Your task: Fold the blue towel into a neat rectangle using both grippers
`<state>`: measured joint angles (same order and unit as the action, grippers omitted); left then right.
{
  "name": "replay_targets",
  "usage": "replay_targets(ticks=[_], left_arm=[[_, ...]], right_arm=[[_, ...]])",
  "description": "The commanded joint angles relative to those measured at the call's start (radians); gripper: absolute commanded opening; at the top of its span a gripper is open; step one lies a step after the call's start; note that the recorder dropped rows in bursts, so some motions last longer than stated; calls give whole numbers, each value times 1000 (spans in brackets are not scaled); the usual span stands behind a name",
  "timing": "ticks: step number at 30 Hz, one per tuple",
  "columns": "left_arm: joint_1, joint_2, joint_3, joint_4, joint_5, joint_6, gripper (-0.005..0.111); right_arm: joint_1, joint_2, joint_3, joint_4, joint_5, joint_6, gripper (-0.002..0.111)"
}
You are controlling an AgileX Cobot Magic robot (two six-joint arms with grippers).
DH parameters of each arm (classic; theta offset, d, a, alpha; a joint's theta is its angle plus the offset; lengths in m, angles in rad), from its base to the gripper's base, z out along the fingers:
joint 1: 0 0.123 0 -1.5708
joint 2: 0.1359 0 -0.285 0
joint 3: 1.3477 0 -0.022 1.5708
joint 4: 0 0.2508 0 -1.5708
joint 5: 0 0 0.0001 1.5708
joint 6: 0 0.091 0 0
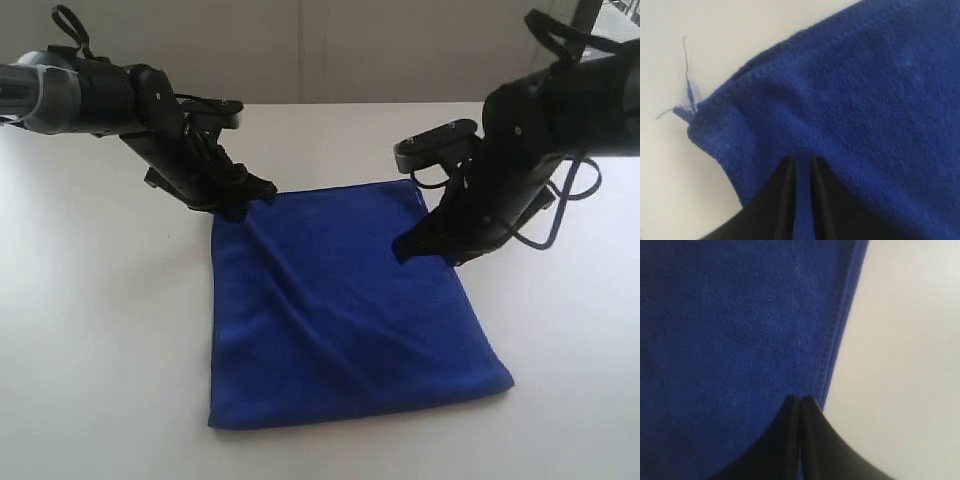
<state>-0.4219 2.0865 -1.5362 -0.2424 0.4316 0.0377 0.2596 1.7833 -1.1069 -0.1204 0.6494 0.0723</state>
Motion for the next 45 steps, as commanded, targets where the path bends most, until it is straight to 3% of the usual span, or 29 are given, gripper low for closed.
replay_targets(ticks=[1, 9, 16, 45], left_arm=[[2, -59, -10, -11, 105, 5, 18], [0, -72, -1, -23, 180, -77, 18], [-13, -72, 0, -93, 229, -38, 18], [-34, -60, 130, -95, 145, -30, 18]], right_arm=[[-17, 28, -32, -1, -114, 37, 0], [-71, 192, -214, 55, -83, -45, 0], [-71, 325, -334, 106, -87, -147, 0], [-112, 423, -351, 90, -138, -92, 0]])
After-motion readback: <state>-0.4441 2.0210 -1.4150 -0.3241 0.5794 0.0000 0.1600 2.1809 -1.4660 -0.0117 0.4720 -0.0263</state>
